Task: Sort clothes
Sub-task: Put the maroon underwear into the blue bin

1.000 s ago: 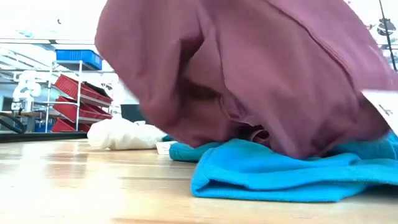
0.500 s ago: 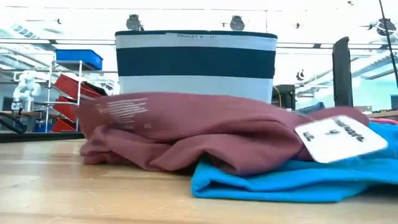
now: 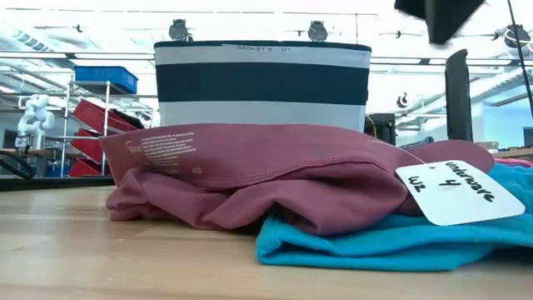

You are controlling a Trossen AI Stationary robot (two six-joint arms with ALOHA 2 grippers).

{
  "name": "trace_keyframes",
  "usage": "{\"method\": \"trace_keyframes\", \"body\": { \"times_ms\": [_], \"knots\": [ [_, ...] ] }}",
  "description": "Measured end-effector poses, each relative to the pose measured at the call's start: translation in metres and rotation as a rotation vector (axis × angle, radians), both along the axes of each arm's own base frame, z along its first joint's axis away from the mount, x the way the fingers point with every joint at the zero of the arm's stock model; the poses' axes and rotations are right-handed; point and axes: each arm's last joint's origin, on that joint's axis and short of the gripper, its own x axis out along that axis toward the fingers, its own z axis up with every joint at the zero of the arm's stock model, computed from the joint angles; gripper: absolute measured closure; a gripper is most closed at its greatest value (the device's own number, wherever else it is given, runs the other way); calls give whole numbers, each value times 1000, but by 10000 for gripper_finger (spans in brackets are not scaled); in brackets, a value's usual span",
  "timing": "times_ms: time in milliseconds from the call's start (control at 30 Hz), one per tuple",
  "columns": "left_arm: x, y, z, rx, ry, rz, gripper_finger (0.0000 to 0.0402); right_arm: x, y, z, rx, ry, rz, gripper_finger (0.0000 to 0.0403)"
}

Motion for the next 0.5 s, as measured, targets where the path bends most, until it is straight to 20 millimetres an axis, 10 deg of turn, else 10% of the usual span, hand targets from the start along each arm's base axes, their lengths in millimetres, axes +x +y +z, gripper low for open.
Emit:
{"method": "trace_keyframes", "body": {
  "times_ms": [233, 500],
  "knots": [
    [0, 0, 0, 7, 0, -5, 256, -9, -12, -51, -44, 9, -82, 144],
    [0, 0, 0, 7, 0, -5, 256, -12, -15, -57, -19, 0, -292, 144]
  ]
}}
